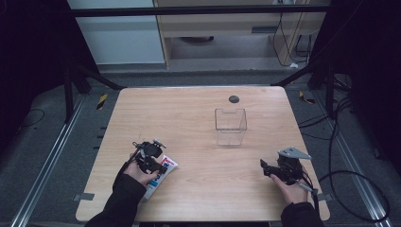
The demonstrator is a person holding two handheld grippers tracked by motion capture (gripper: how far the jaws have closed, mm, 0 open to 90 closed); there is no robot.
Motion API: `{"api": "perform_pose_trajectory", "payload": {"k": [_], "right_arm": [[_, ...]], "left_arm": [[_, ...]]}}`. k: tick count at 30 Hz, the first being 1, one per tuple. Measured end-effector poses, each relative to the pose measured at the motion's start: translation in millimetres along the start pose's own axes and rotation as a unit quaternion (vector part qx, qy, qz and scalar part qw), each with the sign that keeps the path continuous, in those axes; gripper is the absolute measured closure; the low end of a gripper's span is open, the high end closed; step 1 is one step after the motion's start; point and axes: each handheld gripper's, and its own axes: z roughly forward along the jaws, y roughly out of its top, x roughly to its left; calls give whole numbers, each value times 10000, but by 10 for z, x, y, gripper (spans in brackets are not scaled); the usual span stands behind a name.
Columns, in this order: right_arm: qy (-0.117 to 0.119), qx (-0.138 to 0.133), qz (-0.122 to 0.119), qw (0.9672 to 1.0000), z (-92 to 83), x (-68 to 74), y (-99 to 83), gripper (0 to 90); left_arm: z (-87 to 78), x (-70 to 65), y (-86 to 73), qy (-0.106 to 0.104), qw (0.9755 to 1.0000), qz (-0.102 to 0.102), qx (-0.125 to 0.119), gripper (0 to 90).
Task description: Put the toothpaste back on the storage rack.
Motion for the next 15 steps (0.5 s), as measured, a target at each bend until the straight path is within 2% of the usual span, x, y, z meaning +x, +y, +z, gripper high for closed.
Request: {"api": "perform_pose_trajectory", "payload": {"k": [7,15], "right_arm": [[1,-5,0,10000,-1,-3,-1,223],[3,-14,4,10000,-3,-4,-2,223]], "left_arm": [[-84,-57,-19,122,9997,155,-111,752],[-373,-174,-8,163,9976,295,-603,756]]}}
